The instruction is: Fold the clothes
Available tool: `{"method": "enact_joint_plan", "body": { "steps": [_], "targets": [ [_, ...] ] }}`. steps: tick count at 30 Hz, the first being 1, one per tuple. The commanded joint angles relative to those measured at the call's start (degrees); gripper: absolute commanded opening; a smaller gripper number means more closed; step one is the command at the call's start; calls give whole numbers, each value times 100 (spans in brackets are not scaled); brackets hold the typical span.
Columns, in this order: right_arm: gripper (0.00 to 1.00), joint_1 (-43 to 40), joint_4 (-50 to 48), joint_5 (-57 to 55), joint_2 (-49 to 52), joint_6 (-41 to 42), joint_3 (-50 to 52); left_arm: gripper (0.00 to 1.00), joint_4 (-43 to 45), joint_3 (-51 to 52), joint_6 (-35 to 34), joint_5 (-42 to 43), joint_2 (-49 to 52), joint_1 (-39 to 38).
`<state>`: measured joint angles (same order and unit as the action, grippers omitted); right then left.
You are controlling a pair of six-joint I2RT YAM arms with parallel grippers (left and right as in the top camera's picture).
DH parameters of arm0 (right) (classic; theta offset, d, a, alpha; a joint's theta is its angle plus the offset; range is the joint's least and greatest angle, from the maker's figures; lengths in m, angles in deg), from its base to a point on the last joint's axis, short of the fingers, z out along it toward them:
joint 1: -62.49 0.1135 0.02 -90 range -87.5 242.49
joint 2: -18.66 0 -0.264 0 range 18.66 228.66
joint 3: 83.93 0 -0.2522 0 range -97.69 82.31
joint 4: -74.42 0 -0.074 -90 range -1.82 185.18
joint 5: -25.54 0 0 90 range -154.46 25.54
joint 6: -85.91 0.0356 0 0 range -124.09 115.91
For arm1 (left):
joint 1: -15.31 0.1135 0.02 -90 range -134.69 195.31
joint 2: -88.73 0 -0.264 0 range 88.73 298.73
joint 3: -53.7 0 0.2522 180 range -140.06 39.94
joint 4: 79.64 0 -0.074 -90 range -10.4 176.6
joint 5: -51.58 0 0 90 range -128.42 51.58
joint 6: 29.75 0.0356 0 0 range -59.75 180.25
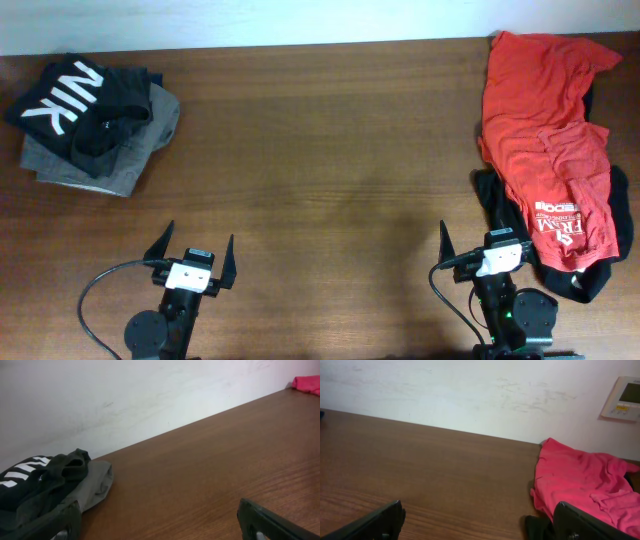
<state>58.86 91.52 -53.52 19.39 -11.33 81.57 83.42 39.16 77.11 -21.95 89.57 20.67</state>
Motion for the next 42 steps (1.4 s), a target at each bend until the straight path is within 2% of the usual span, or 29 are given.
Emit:
{"method": "enact_joint_plan", "body": {
  "steps": [1,35,42],
  "targets": [
    [99,24,15,-70,-37,63,42,99,-26,26,-57,-37,-44,2],
    [99,24,13,-72,-37,61,42,99,11,24,-61,-17,-44,2],
    [99,24,-15,-46,-37,63,42,99,140,24,-444,57,-44,2]
  ]
}}
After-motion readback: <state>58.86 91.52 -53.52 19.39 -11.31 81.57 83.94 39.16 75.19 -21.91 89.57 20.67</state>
